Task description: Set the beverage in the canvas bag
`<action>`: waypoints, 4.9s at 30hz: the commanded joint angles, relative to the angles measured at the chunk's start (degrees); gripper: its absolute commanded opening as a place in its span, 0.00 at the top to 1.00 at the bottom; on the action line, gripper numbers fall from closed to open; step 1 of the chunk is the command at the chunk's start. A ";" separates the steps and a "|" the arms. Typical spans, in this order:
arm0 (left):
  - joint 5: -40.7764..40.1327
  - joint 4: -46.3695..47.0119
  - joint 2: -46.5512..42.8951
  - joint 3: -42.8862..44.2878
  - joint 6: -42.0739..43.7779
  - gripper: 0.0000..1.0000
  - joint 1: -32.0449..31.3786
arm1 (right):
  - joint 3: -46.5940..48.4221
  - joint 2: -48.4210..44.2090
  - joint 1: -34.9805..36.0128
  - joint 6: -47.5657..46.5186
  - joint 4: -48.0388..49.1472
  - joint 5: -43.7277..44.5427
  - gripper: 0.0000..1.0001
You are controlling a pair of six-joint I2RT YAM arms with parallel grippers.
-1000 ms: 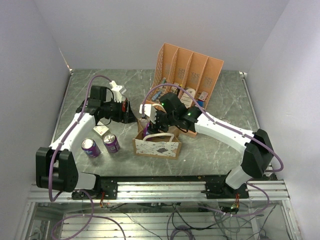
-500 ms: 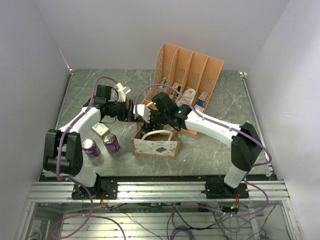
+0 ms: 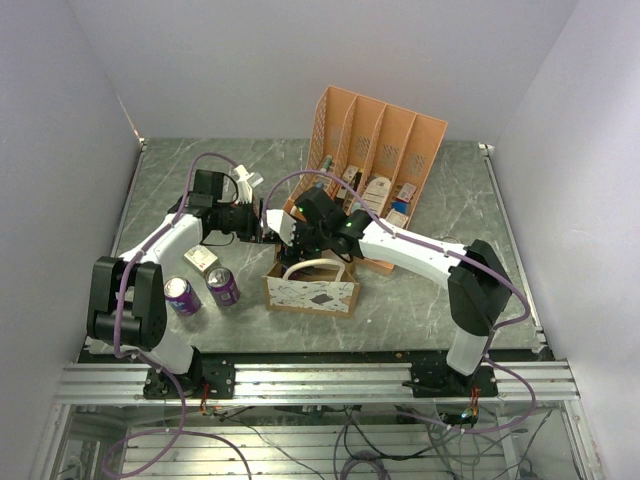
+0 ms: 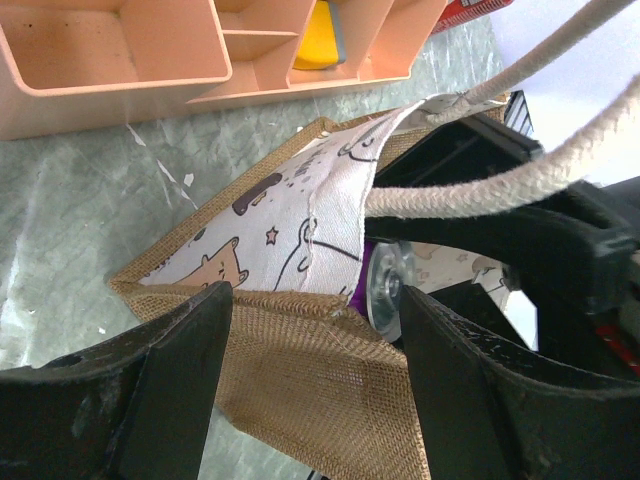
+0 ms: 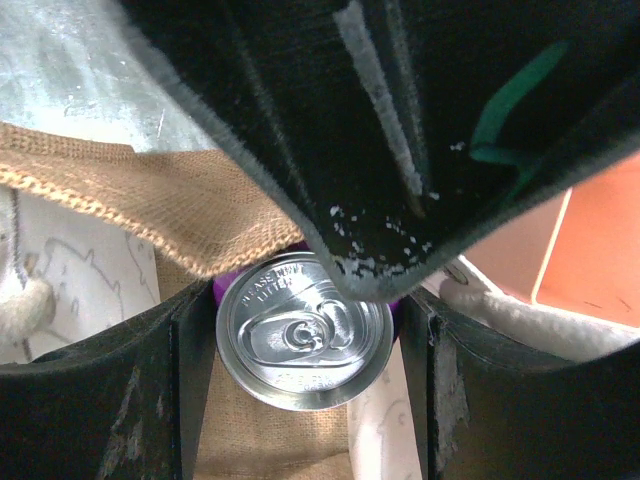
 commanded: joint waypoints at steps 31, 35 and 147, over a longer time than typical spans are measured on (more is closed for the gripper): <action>-5.13 -0.57 -3.54 -0.74 1.68 0.09 -0.78 | -0.52 0.13 1.24 7.39 10.11 2.53 0.37; -5.98 -1.40 -4.51 -0.43 2.29 0.09 -0.80 | 0.01 -0.24 1.22 6.97 9.35 2.56 0.33; -20.72 -42.51 -24.31 21.99 54.78 0.93 -1.46 | -8.21 -25.23 -9.31 -10.79 -12.22 -32.50 0.55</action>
